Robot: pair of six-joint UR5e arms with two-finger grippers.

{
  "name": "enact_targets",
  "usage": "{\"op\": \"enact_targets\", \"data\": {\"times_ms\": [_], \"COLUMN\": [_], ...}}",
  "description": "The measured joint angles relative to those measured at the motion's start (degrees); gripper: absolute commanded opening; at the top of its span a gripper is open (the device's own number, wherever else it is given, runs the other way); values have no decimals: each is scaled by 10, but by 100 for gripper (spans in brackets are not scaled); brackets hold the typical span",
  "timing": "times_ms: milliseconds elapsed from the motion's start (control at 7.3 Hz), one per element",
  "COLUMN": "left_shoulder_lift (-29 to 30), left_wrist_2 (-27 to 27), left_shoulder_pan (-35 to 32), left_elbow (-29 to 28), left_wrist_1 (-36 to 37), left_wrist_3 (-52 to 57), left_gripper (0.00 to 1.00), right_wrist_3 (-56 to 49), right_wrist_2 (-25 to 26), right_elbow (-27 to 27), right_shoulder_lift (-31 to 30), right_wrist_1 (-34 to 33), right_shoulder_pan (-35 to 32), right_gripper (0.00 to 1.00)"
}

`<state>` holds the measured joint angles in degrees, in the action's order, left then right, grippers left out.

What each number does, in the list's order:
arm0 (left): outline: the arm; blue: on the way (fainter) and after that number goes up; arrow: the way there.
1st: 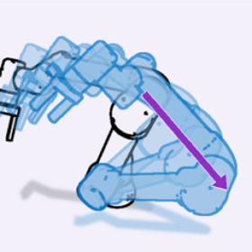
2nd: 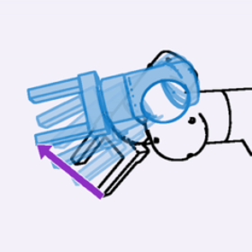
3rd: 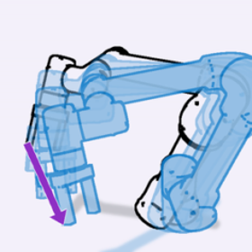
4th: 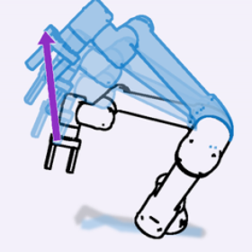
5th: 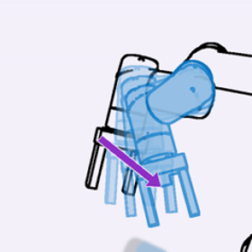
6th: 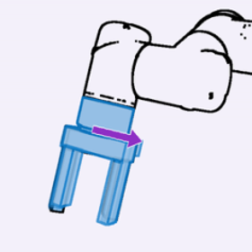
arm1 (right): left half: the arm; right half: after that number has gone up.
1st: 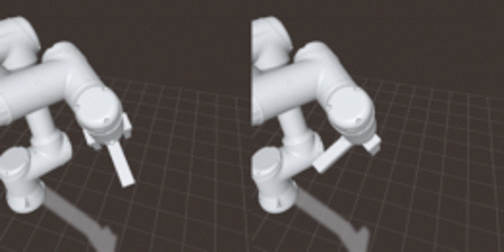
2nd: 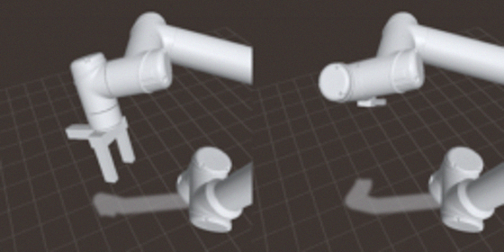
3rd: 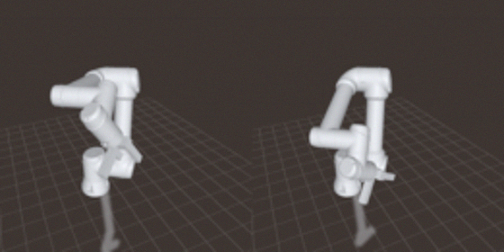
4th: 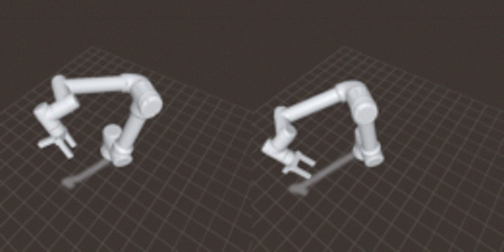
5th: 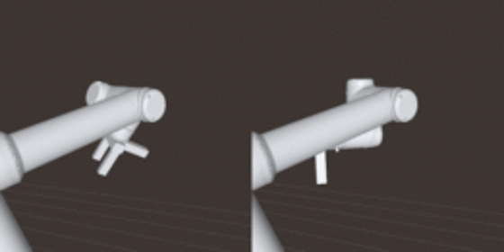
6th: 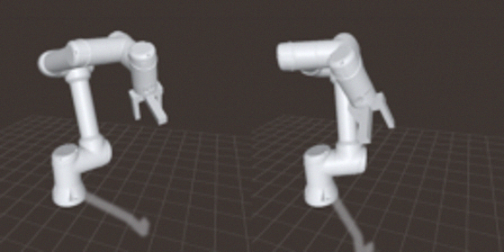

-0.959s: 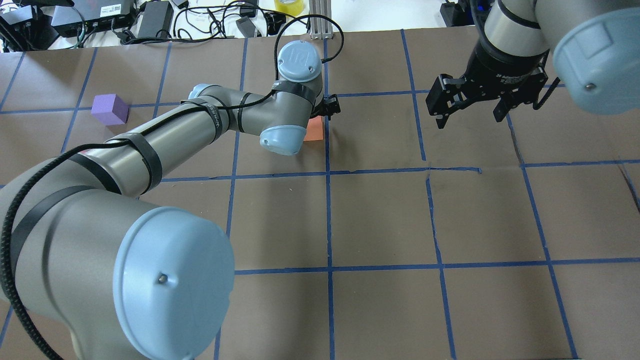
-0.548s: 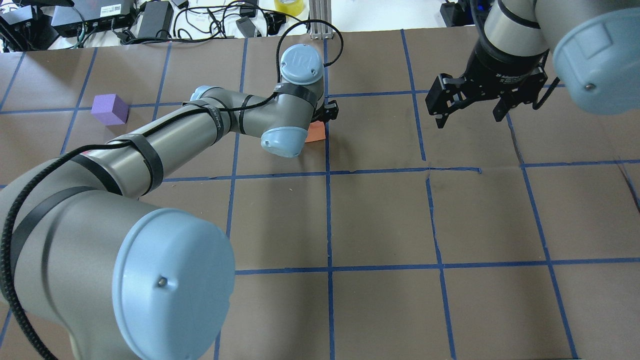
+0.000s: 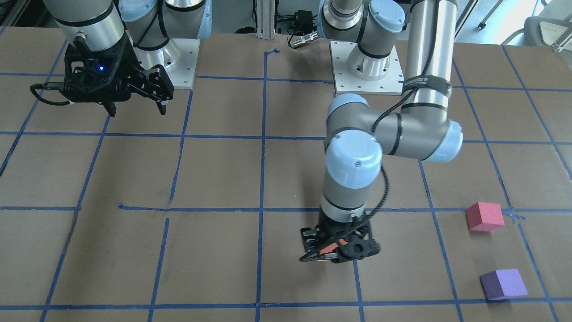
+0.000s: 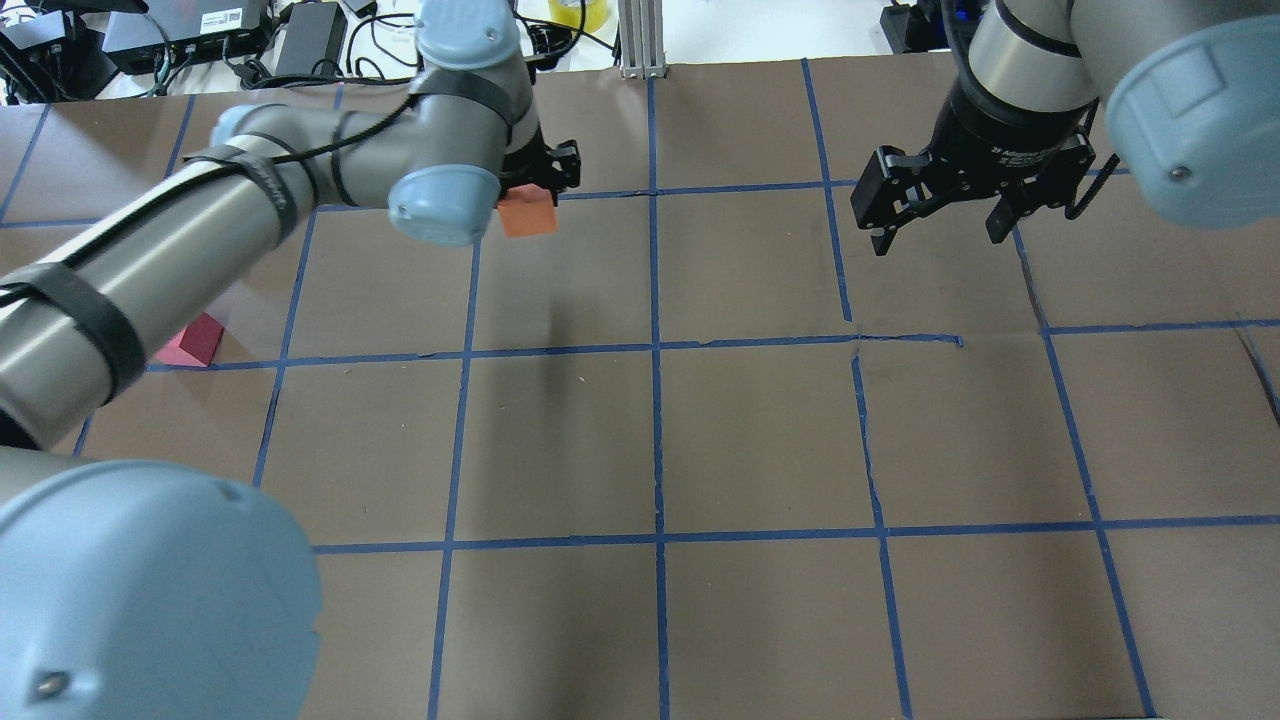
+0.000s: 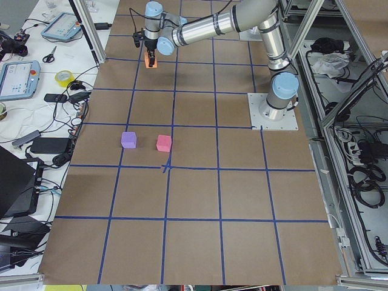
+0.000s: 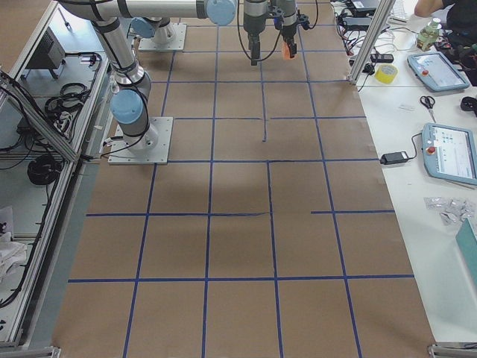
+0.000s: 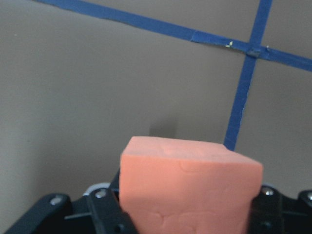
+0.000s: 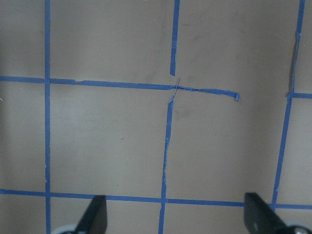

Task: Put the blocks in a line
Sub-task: 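Carry the orange cube with the left gripper toward the purple cube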

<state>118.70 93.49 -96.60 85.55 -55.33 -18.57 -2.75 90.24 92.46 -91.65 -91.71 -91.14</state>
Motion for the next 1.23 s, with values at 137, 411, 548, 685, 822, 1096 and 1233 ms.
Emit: {"op": "enact_targets", "data": {"times_ms": [137, 411, 548, 685, 822, 1096, 1233], "left_shoulder_lift": [-36, -90, -107, -114, -111, -87, -71], "left_wrist_2": [-10, -23, -39, -51, -57, -60, -59], "left_shoulder_pan": [56, 164, 219, 270, 311, 351, 357], "left_elbow": [8, 18, 21, 26, 35, 47, 45], "left_wrist_1": [-45, -122, -143, -155, -157, -134, -108], "left_wrist_3": [70, 211, 276, 341, 398, 453, 460], "left_gripper": [0, 0, 0, 0, 0, 0, 0], "right_wrist_3": [0, 0, 0, 0, 0, 1, 1], "right_wrist_2": [0, -1, -1, -1, -1, 0, 0], "right_elbow": [0, 0, 0, 0, 0, 1, 1], "right_shoulder_lift": [0, 1, 1, 1, 1, 1, 1], "right_wrist_1": [0, 0, 0, 0, 0, 1, 1], "right_shoulder_pan": [0, 0, 0, 0, 0, 0, -1], "right_gripper": [100, 100, 100, 100, 100, 100, 100]}}
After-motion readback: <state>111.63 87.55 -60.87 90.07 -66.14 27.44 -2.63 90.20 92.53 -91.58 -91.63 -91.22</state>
